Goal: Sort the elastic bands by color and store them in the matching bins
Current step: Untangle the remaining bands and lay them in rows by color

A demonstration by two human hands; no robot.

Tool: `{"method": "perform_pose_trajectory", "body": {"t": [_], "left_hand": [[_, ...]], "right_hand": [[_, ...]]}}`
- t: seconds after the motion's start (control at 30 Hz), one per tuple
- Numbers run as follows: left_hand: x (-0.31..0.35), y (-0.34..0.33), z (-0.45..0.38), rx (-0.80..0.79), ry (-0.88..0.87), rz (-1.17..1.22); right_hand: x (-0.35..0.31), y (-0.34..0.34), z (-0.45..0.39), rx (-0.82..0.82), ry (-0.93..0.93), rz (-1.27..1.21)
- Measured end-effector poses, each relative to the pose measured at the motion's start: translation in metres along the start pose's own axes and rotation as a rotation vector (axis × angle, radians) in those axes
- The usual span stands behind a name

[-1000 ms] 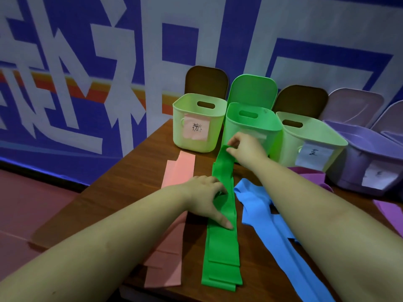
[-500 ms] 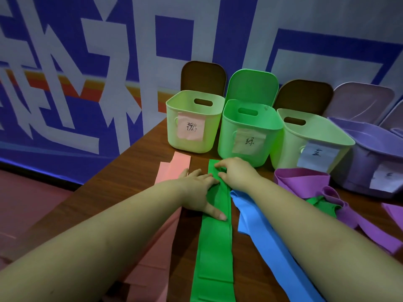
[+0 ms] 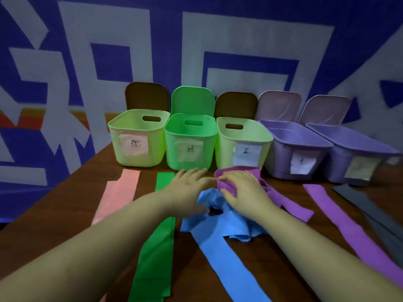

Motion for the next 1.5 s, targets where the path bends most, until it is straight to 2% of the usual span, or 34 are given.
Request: {"method": "perform_pose_trajectory", "body": {"t": [0.1,0.23,0.37,0.43,0.57,0.67,0.73,0.8,0.87,0.97,1.13,1.27,1.37,1.43,1.5], "left_hand": [[0.042,-0.011,-0.026,0.069,-0.018,0.089],[0.077,-0.03,-0.054,0.121,0.048,0.111],[0.089,-0.049,-0.067,0.216,0.088,0.038],[0.091,-0.058,-0.069,0.317,0.081,0.091],[0.087,-0.065,-0.07,0.633,0.014,0.275],[0.085,-0.059,-0.068,0.674,-0.031,0.419],[0.084,-0.058,-0.066,0.675,-0.023,0.522],[0.082,-0.058,-0.064,0.707,-0.032,0.519],[0.079,-0.06,-0.063,0.753,-0.042,0.497],[0.076,-0.055,-0.061,0.859,-0.053,0.416],[0.08,-0.043,-0.054,0.961,-0.075,0.445],[0.083,-0.036,-0.046,1.032,-0.046,0.628],[0.078,-0.03,-0.043,1.057,0.04,0.824],[0.072,-0.026,-0.043,1.075,0.128,1.0],[0.067,-0.021,-0.044,1.096,0.223,1.188]], "right_hand": [[0.042,0.014,0.022,0.137,-0.111,0.013],[0.072,0.017,0.039,0.142,-0.192,-0.025],[0.086,0.008,0.045,0.205,-0.21,-0.115],[0.092,0.008,0.043,0.252,-0.218,-0.168],[0.094,0.016,0.045,0.358,-0.276,-0.37],[0.087,0.026,0.047,0.403,-0.303,-0.496],[0.08,0.034,0.048,0.35,-0.299,-0.621],[0.073,0.036,0.05,0.212,-0.316,-0.706],[0.072,0.035,0.053,0.139,-0.299,-0.596],[0.074,0.03,0.051,0.111,-0.239,-0.365],[0.074,0.029,0.051,0.23,-0.229,-0.25],[0.069,0.024,0.054,0.185,-0.269,-0.133],[0.067,0.024,0.054,0.201,-0.253,-0.123],[0.064,0.028,0.054,0.231,-0.25,-0.199],[0.061,0.035,0.055,0.252,-0.334,-0.389]]}}
Point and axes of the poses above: each hand's wrist, its own z-axis away from the middle knuckle, its own y-axis out of the back of the hand, x = y × z, the point moved 1 cm from there along -z, towards the middle knuckle, and after that the axes turned 6 degrees about x, right-handed, at the moved point
